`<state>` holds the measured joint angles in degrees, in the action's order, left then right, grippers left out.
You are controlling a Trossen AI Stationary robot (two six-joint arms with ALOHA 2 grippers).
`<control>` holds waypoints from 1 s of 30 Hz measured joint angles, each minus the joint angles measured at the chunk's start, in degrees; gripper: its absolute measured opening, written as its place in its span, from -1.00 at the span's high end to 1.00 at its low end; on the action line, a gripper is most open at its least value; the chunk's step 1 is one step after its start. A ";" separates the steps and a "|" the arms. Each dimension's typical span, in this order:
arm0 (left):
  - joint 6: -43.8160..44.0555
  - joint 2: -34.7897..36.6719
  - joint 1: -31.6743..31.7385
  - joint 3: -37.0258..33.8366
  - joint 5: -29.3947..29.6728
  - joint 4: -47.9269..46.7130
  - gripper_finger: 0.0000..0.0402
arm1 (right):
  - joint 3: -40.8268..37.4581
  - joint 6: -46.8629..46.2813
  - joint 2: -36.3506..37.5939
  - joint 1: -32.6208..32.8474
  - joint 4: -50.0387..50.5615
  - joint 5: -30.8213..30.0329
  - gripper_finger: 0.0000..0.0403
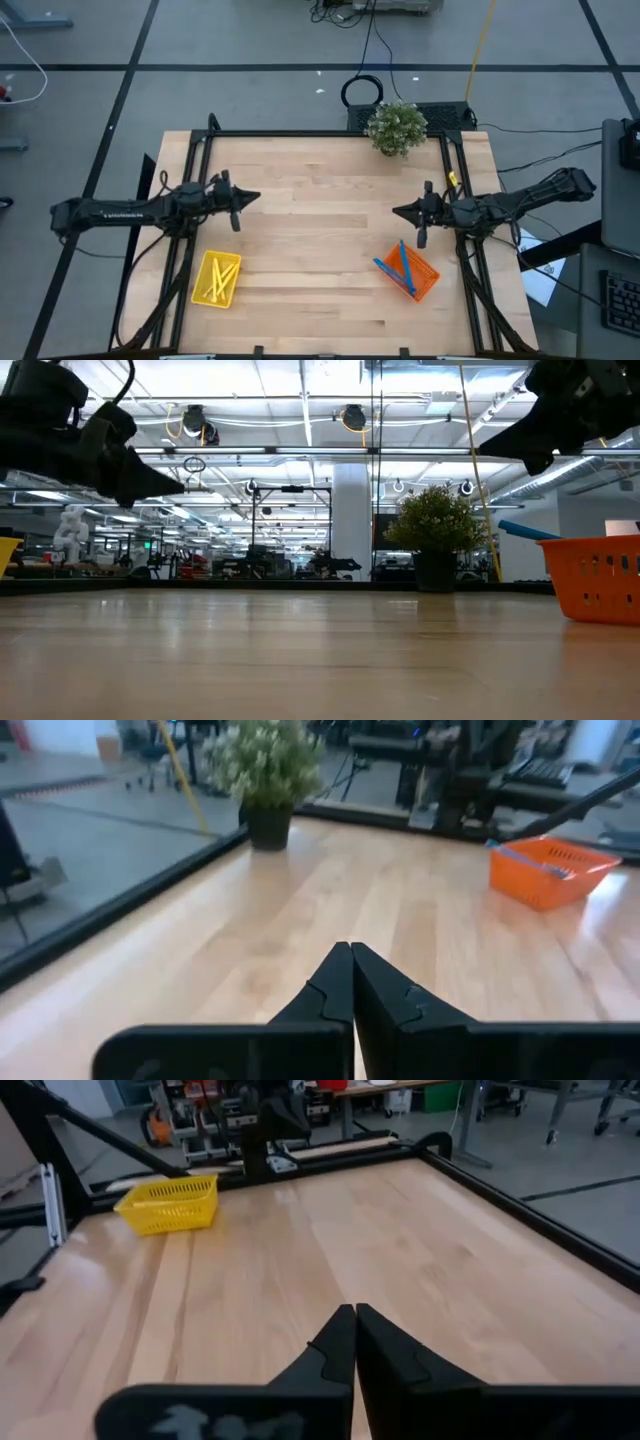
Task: Sort pens & pencils
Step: Return to Home Position
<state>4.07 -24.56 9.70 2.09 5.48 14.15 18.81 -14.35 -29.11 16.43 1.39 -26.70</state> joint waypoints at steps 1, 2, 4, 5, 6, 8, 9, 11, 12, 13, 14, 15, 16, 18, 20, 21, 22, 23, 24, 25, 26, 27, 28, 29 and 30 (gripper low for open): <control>0.43 0.01 0.26 -0.01 0.00 -0.97 1.00 | 0.00 0.02 0.36 0.02 0.68 0.00 1.00; 0.58 0.08 0.43 -0.02 0.01 -1.83 1.00 | 0.00 0.02 0.77 0.02 1.61 0.00 1.00; 1.03 0.44 0.44 -0.02 -0.01 -3.42 1.00 | 0.00 -0.18 1.78 0.02 3.66 0.02 1.00; 1.53 0.79 0.30 -0.02 -0.02 -4.38 1.00 | 0.00 -0.59 2.32 0.02 4.84 0.02 1.00; 2.03 1.25 0.09 -0.02 -0.02 -5.35 1.00 | 0.00 -1.00 2.85 0.02 5.96 0.02 1.00; 2.76 2.22 -0.71 -0.02 -0.02 -7.49 1.00 | 0.00 -1.58 3.83 0.08 8.07 0.04 1.00; 3.36 2.75 -1.25 -0.02 -0.03 -8.78 1.00 | -0.03 -1.80 4.34 0.18 9.04 0.04 1.00; 3.78 3.87 -2.67 -0.02 -0.04 -10.75 1.00 | -1.05 -1.86 5.54 0.68 8.86 0.06 1.00; 3.74 4.41 -3.48 -0.04 0.02 -11.26 1.00 | -2.04 -1.70 6.34 0.99 8.81 0.07 1.00; 3.71 4.97 -4.25 -0.04 0.29 -11.44 1.00 | -3.32 -1.54 7.23 1.34 8.48 0.09 1.00; 3.41 5.59 -4.91 -0.04 0.69 -11.32 1.00 | -4.71 -1.43 8.16 1.61 7.63 0.13 1.00; 2.71 6.19 -5.39 -0.04 1.16 -10.83 1.00 | -6.16 -1.36 9.25 1.81 6.43 0.22 1.00; 1.93 6.70 -5.80 -0.04 1.76 -10.28 1.00 | -7.35 -1.31 10.54 1.88 5.92 0.49 1.00; 0.09 7.71 -6.24 -0.04 1.77 -8.97 1.00 | -8.90 -1.29 13.12 1.92 5.45 2.43 1.00; -1.02 8.25 -6.47 -0.04 -0.56 -7.79 1.00 | -9.80 -0.49 15.95 1.92 5.21 5.50 1.00; -1.41 8.49 -6.48 -0.04 -2.23 -7.29 1.00 | -10.14 0.51 17.29 1.92 5.15 7.30 1.00; -1.78 8.63 -6.48 -0.04 -3.82 -6.81 1.00 | -10.45 1.85 18.65 1.92 5.03 9.35 1.00; -2.09 8.66 -6.48 -0.04 -5.08 -6.43 1.00 | -10.82 3.60 19.99 1.92 5.09 11.34 1.00; -2.12 8.66 -6.48 -0.04 -6.02 -6.33 1.00 | -11.31 5.40 21.29 1.92 4.85 13.23 1.00; -2.14 8.63 -6.48 -0.04 -6.44 -6.53 1.00 | -11.91 7.16 22.66 1.92 4.07 14.76 1.00; -2.17 8.61 -6.48 -0.04 -6.54 -6.65 1.00 | -12.54 8.93 23.93 1.92 3.08 16.10 1.00; -2.25 8.61 -6.48 -0.04 -6.66 -6.73 1.00 | -13.11 10.22 25.19 1.92 1.87 16.79 1.00; -2.51 8.59 -6.48 -0.04 -6.78 -6.79 1.00 | -13.75 11.03 26.56 1.91 1.27 17.03 1.00; -2.97 8.57 -6.48 -0.04 -6.93 -6.95 1.00 | -14.63 11.58 27.77 1.90 0.89 17.14 1.00; -3.39 8.55 -6.48 -0.06 -6.99 -7.01 1.00 | -15.49 11.91 28.82 1.88 0.36 17.44 1.00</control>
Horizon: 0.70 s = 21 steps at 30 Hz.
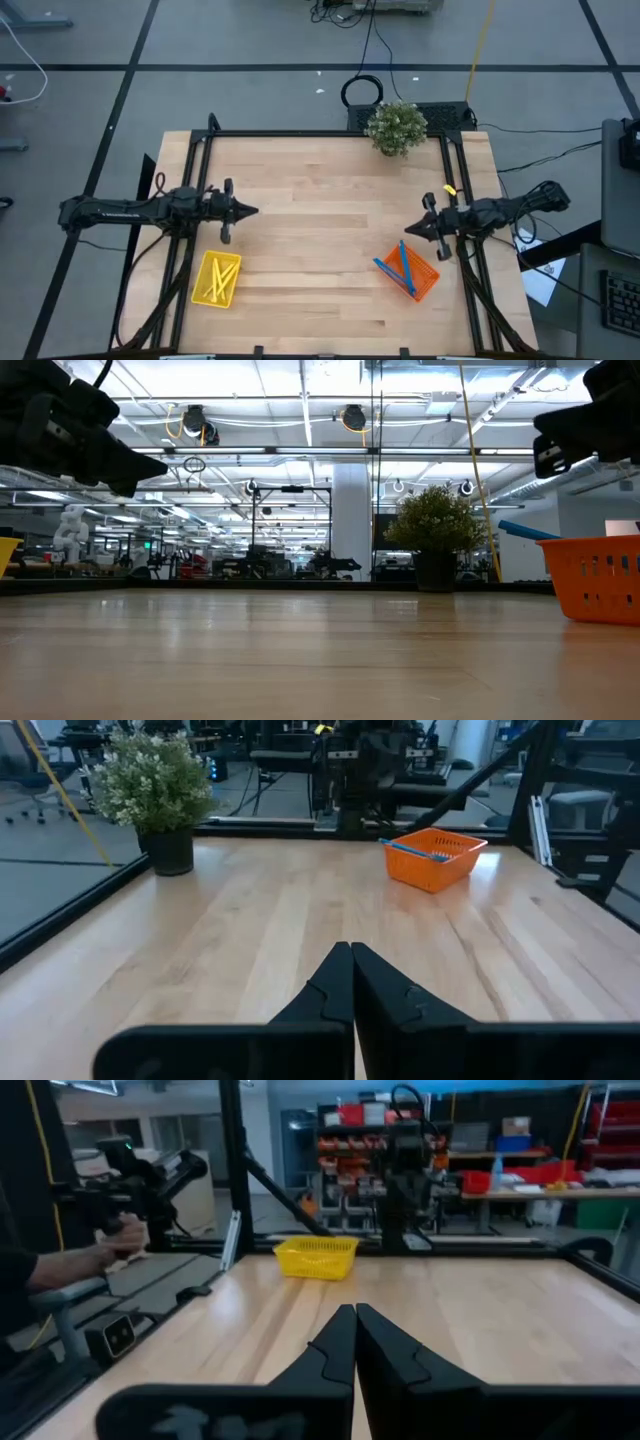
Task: Sort pens & pencils
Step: Return to Home Position
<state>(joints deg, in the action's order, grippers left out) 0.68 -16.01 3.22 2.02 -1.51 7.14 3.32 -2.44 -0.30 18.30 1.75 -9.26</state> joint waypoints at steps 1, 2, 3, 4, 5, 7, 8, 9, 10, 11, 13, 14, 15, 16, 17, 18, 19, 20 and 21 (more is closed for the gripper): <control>-0.26 0.01 0.00 -0.14 0.00 0.17 1.00 | -0.33 0.18 0.26 0.02 -0.59 0.16 1.00; -0.38 0.04 0.00 -0.57 0.02 0.60 1.00 | -0.44 0.48 0.19 0.02 -1.45 0.44 1.00; -0.41 0.05 0.00 -1.09 0.11 0.69 1.00 | -0.45 1.14 0.08 0.02 -1.70 0.56 1.00; -0.38 0.01 0.00 -1.48 0.85 -0.12 0.99 | -0.45 1.71 0.09 0.02 -1.70 0.51 1.00; -0.08 -0.12 0.02 -1.49 2.06 -1.38 0.98 | -0.45 1.96 0.14 0.00 -1.70 0.38 1.00; 1.99 -0.20 0.01 -1.49 4.52 -3.12 0.96 | -0.49 1.76 0.06 -0.04 -1.52 0.33 1.00; 3.15 -0.20 0.01 -1.49 5.28 -3.61 0.94 | -0.49 1.57 -0.04 -0.06 -1.57 0.33 1.00; 3.88 -0.20 0.00 -1.49 6.02 -3.89 0.93 | -0.51 1.56 -0.08 -0.06 -1.82 0.35 1.00; 4.42 -0.20 0.00 -1.49 6.52 -4.07 0.91 | -0.56 1.52 -0.17 -0.06 -2.28 0.34 1.00; 4.41 -0.20 0.00 -1.49 6.99 -4.02 0.90 | -0.56 1.51 -0.34 -0.06 -2.88 0.37 1.00; 4.20 -0.20 0.00 -1.47 7.45 -4.02 0.88 | -0.58 1.47 -0.43 -0.06 -4.62 0.31 1.00; 4.09 -0.20 0.00 -1.47 7.53 -4.02 0.88 | -0.59 1.47 -0.43 -0.06 -5.42 0.30 1.00; 4.13 -0.20 0.00 -1.47 7.55 -4.02 0.88 | -0.60 1.45 -0.46 -0.06 -5.86 0.26 1.00; 4.18 -0.20 0.00 -1.47 7.56 -4.01 0.88 | -0.60 1.45 -0.50 -0.06 -6.63 0.20 1.00; 4.17 -0.20 0.00 -1.47 7.56 -4.02 0.88 | -0.60 1.43 -0.45 -0.06 -7.25 0.21 1.00; 4.11 -0.20 0.00 -1.47 7.56 -4.02 0.88 | -0.60 1.44 -0.43 -0.06 -7.47 0.22 1.00; 4.10 -0.20 0.00 -1.47 7.56 -4.00 0.88 | -0.60 1.43 -0.46 -0.06 -7.30 0.22 1.00; 4.11 -0.20 0.00 -1.47 7.56 -4.00 0.87 | -0.64 1.43 -0.50 -0.06 -6.98 0.22 1.00; 4.11 -0.20 0.00 -1.47 7.56 -4.00 0.87 | -0.64 1.42 -0.48 -0.06 -6.97 0.22 1.00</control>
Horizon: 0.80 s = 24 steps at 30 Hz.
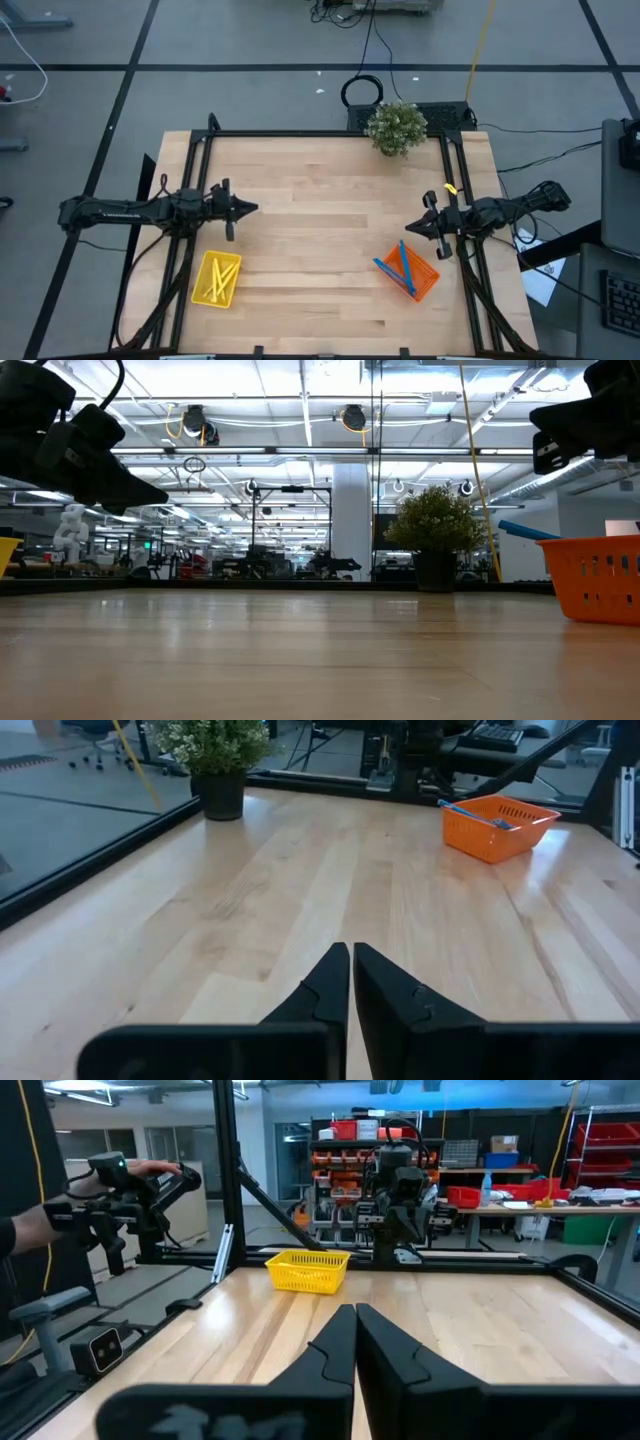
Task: Sort pens & pencils
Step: Return to Home Position
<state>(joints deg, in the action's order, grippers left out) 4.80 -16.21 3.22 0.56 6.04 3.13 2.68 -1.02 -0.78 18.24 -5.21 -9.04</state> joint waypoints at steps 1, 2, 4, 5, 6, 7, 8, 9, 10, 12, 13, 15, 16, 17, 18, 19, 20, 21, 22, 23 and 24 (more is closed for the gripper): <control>0.00 0.05 0.00 0.00 0.02 -0.04 0.87 | 0.00 0.00 0.02 0.00 -0.08 0.01 1.00; -0.01 0.49 -0.11 0.00 0.00 -0.06 0.87 | 0.00 0.01 0.03 0.00 -0.15 0.02 1.00; -0.01 1.94 -0.76 0.00 0.04 -0.06 0.87 | 0.00 0.00 0.03 0.00 -0.16 0.04 1.00; -0.01 2.94 -1.18 0.00 0.03 -0.08 0.87 | 0.00 0.00 0.03 0.00 -0.20 0.02 1.00; 0.00 4.15 -1.62 0.00 0.04 -0.07 0.87 | -0.02 0.00 0.03 0.00 -0.22 0.04 1.00; 0.00 5.49 -2.07 0.00 0.04 -0.08 0.87 | -0.02 0.00 0.03 0.02 -0.22 0.04 1.00; -0.02 7.04 -2.46 0.00 0.02 -0.08 0.87 | -0.02 0.00 0.08 0.02 -0.24 0.06 1.00; 0.00 8.73 -2.79 0.00 0.02 -0.04 0.87 | -0.06 0.00 0.51 0.02 -0.14 0.07 1.00; 0.00 10.36 -3.07 0.03 0.04 0.00 0.87 | -0.07 0.00 0.78 0.02 -0.10 0.05 1.00; -0.02 13.54 -3.47 0.07 0.04 -0.50 0.87 | -0.07 0.00 0.75 0.02 -0.48 0.07 1.00; -0.02 15.15 -3.60 0.07 0.02 -0.81 0.87 | -0.07 0.00 0.75 0.02 -0.45 0.09 1.00; -0.03 16.04 -3.88 0.28 0.05 -0.94 0.87 | -0.68 0.00 0.77 -0.25 -0.47 0.11 1.00; -0.03 16.08 -3.98 0.15 -0.02 -1.26 0.87 | -1.65 -0.01 0.75 -0.61 -1.20 0.13 1.00; -0.04 16.07 -4.16 0.15 0.02 -1.21 0.87 | -1.73 -0.23 0.75 -1.07 -1.54 0.17 1.00; 0.05 16.11 -4.39 0.17 0.02 -1.60 0.87 | -1.83 -0.45 0.77 -1.67 0.21 0.17 1.00; 0.14 16.11 -4.54 0.17 -0.08 -1.62 0.87 | -1.83 -0.44 0.73 -2.42 1.99 0.23 1.00; 0.16 16.06 -4.73 0.17 -0.64 -1.70 0.87 | -1.83 -0.46 0.61 -3.26 2.33 0.52 1.00; 0.16 16.10 -4.95 0.17 -0.65 -1.72 0.87 | -1.84 -0.45 0.75 -4.00 2.29 0.53 1.00; 0.17 16.11 -5.25 0.17 -0.59 -1.72 0.87 | -1.84 -0.46 0.79 -4.80 2.02 0.39 1.00; 0.17 16.08 -5.61 0.17 -0.43 -1.74 0.87 | -1.84 -0.46 0.76 -5.57 1.92 0.25 1.00; 0.16 16.08 -6.10 0.17 -0.39 -1.73 0.87 | -1.84 -0.46 0.75 -6.24 1.97 0.23 1.00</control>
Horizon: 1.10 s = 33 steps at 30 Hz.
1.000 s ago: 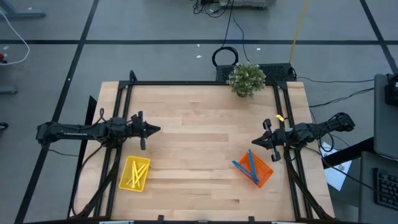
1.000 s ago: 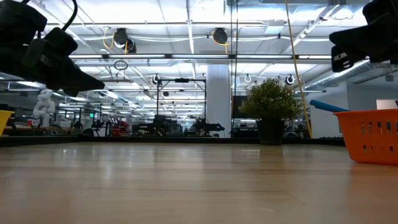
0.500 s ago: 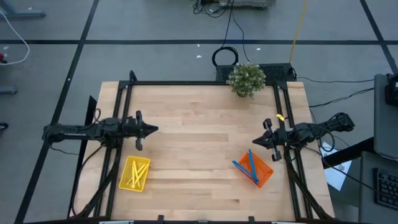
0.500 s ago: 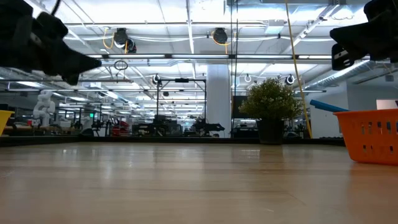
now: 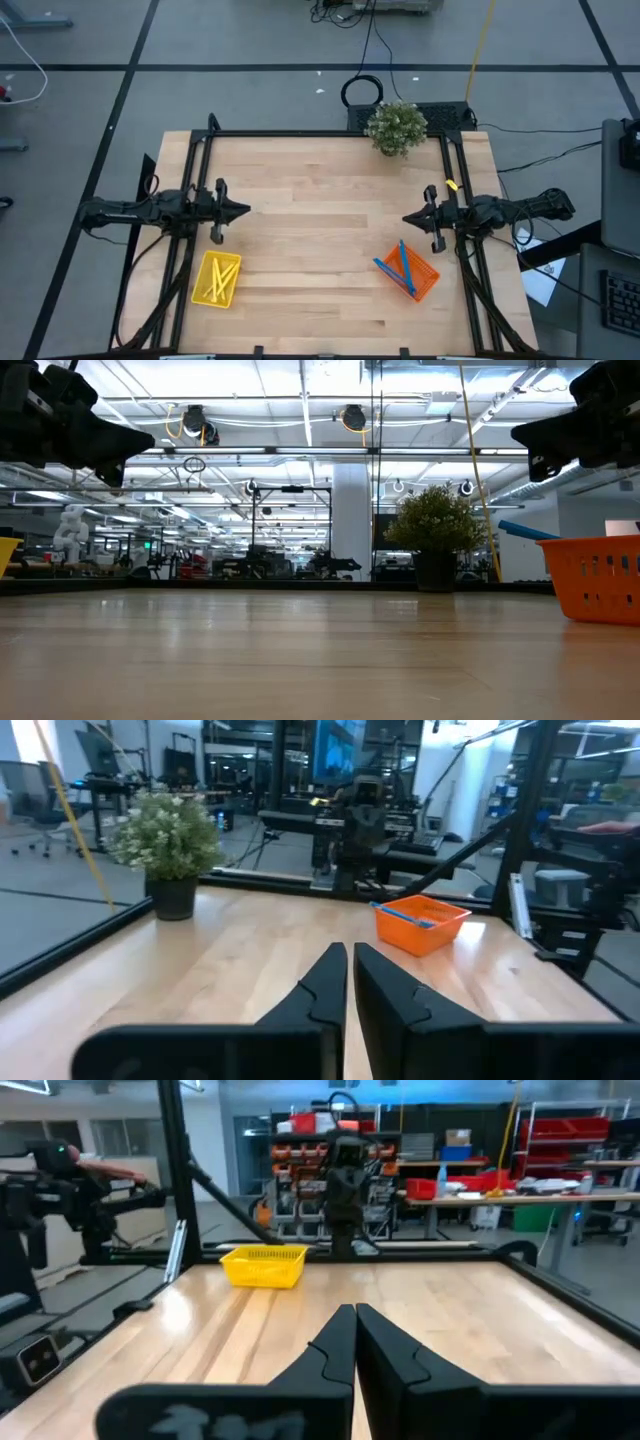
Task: Sort pens & pencils
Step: Return to Home Position
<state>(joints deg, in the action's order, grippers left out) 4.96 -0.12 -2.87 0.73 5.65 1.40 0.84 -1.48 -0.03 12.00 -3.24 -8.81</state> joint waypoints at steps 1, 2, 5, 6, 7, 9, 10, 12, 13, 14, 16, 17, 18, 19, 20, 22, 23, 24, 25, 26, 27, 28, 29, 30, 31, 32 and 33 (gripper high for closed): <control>0.01 0.03 -0.51 0.00 0.05 0.01 0.87 | 0.00 0.00 0.00 -0.51 0.06 0.04 1.00; 0.01 0.00 -1.02 0.00 0.05 -0.01 0.87 | 0.00 0.00 0.03 -0.94 0.04 0.01 1.00; 0.01 0.00 -2.66 0.00 0.13 -0.04 0.87 | 0.00 0.00 0.00 -1.83 0.12 0.01 1.00; -0.01 0.00 -3.28 0.00 0.15 -0.06 0.87 | 0.00 0.00 0.02 -2.02 0.12 -0.01 1.00; 0.01 0.00 -3.92 0.00 0.13 -0.08 0.87 | 0.00 0.00 0.02 -2.23 0.15 0.00 1.00; 0.01 0.00 -5.03 0.00 0.12 -0.12 0.87 | 0.00 0.00 0.00 -2.43 0.23 -0.01 1.00; 0.01 0.00 -5.40 0.00 -0.01 -0.18 0.87 | 0.00 0.00 0.02 -2.43 0.23 0.00 1.00; 0.00 0.00 -5.71 0.00 -0.41 -0.22 0.87 | 0.00 0.00 0.00 -2.43 0.25 0.00 1.00; -0.01 0.00 -5.81 0.00 -0.44 -0.24 0.87 | 0.00 0.00 0.00 -2.43 0.25 -0.01 1.00; -0.01 0.00 -5.79 0.00 -0.44 -0.25 0.87 | 0.00 0.00 0.00 -2.43 0.25 -0.01 1.00; 0.01 0.00 -5.47 0.00 -0.48 -0.25 0.87 | 0.00 0.00 0.00 -2.43 0.28 -0.01 1.00; 0.01 0.00 -5.00 0.00 -0.63 -0.27 0.87 | 0.00 0.02 0.00 -2.43 0.28 -0.01 1.00; 0.01 0.00 -4.47 -0.02 -0.60 -0.27 0.87 | 0.00 0.00 0.00 -2.43 0.28 -0.01 1.00; -0.01 0.00 -4.01 -0.02 -0.61 -0.27 0.87 | 0.00 0.01 -0.01 -2.43 0.28 -0.01 1.00; 0.01 0.00 -3.54 -0.02 -0.59 -0.25 0.87 | 0.00 0.00 -0.09 -2.43 0.24 -0.01 1.00; -0.01 0.00 -2.86 -0.04 -0.59 -0.25 0.87 | 0.00 0.01 -0.42 -2.43 0.19 -0.02 1.00; 0.00 0.00 -2.62 -0.04 -0.58 -0.25 0.87 | 0.00 0.02 -0.46 -2.43 0.19 -0.03 1.00; 0.01 0.00 -2.45 -0.04 -0.59 -0.25 0.87 | 0.00 0.02 -0.46 -2.43 0.19 -0.03 1.00; -0.01 0.00 -2.18 -0.04 -0.59 -0.25 0.87 | 0.00 0.00 -0.44 -2.43 0.17 -0.03 1.00; -0.01 0.00 -2.04 -0.04 -0.59 -0.25 0.87 | 0.00 0.02 -0.46 -2.43 0.17 -0.03 1.00; -0.01 0.00 -1.88 -0.04 -0.59 -0.25 0.87 | 0.00 0.02 -0.46 -2.43 0.17 -0.03 1.00; 0.01 0.00 -1.86 -0.04 -0.59 -0.25 0.87 | 0.00 0.01 -0.46 -2.43 0.15 -0.03 1.00; 0.01 0.00 -1.86 -0.04 -0.59 -0.24 0.87 | 0.00 0.05 -0.46 -2.43 0.15 -0.06 1.00; -0.01 0.00 -1.86 -0.04 -0.59 -0.22 0.87 | 0.00 0.09 -0.46 -2.43 0.15 -0.07 1.00; 0.01 0.00 -1.86 -0.07 -0.59 -0.17 0.87 | 0.00 0.09 -0.46 -2.43 0.15 -0.07 1.00; -0.01 0.00 -1.86 -0.07 -0.59 -0.05 0.87 | 0.00 0.11 -0.46 -2.43 0.14 -0.07 1.00; -0.01 0.00 -1.86 -0.11 -0.59 0.15 0.87 | 0.00 0.14 -0.46 -2.43 0.15 -0.07 1.00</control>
<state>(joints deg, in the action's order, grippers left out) 4.95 -0.12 -4.73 0.62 5.06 1.55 0.84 -1.34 -0.50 9.56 -3.09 -8.88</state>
